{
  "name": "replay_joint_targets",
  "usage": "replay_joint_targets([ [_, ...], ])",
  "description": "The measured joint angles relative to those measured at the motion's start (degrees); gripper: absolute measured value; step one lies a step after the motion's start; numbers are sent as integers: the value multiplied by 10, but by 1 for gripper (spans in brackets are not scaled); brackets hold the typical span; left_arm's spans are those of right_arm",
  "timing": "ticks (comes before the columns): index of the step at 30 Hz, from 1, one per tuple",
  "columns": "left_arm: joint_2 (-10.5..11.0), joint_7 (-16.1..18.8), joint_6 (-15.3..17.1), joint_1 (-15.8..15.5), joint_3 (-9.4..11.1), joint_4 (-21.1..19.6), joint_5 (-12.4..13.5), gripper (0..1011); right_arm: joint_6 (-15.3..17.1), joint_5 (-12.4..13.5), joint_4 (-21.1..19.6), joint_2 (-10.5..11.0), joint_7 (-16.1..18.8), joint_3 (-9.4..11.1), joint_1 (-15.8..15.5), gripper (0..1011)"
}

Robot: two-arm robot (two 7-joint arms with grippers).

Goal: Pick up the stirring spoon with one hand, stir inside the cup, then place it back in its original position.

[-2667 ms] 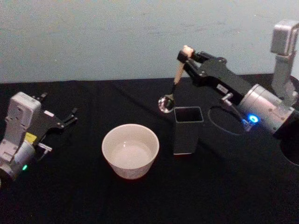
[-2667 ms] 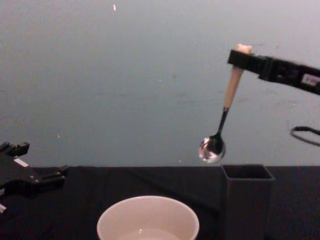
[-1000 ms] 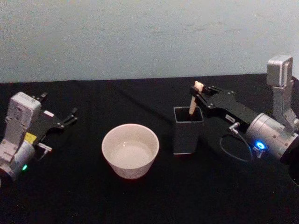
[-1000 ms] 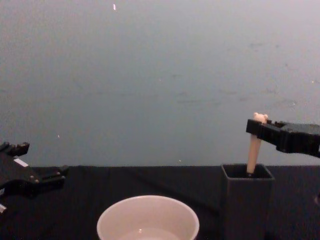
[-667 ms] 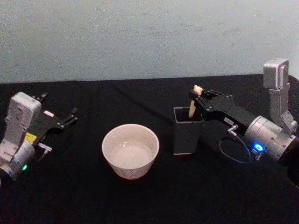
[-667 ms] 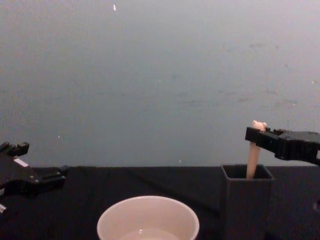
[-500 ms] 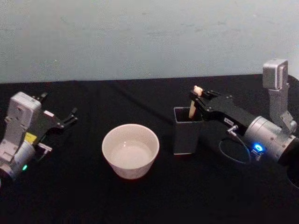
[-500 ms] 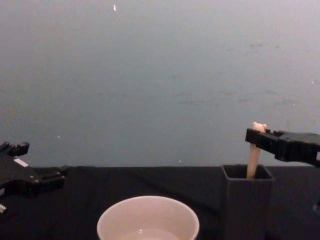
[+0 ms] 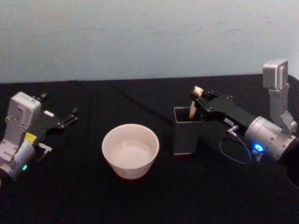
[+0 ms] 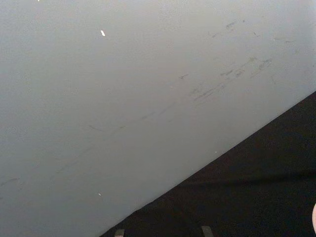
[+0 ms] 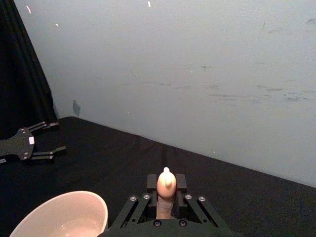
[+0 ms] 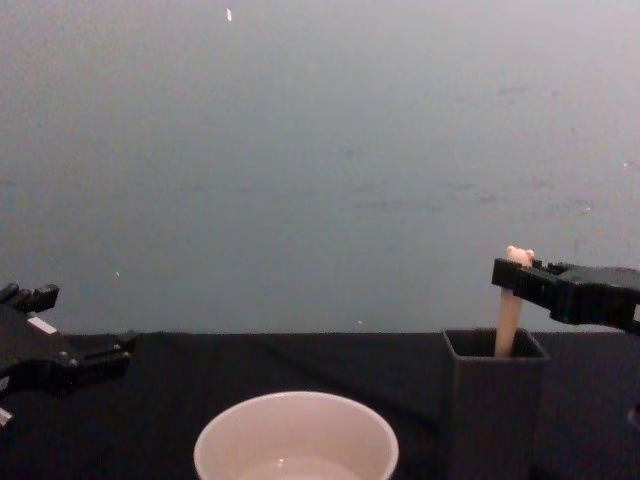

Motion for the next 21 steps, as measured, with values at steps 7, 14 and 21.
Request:
replay_joint_targets([
  [7,0,0,0,0,0,0,0,1001,0,0,0,0,0,0,0,214],
  [14,0,0,0,0,0,0,0,1001,0,0,-1,0,0,0,0,247],
  [21,0,0,0,0,0,0,0,1001,-1,0,-1,0,0,0,0,462],
])
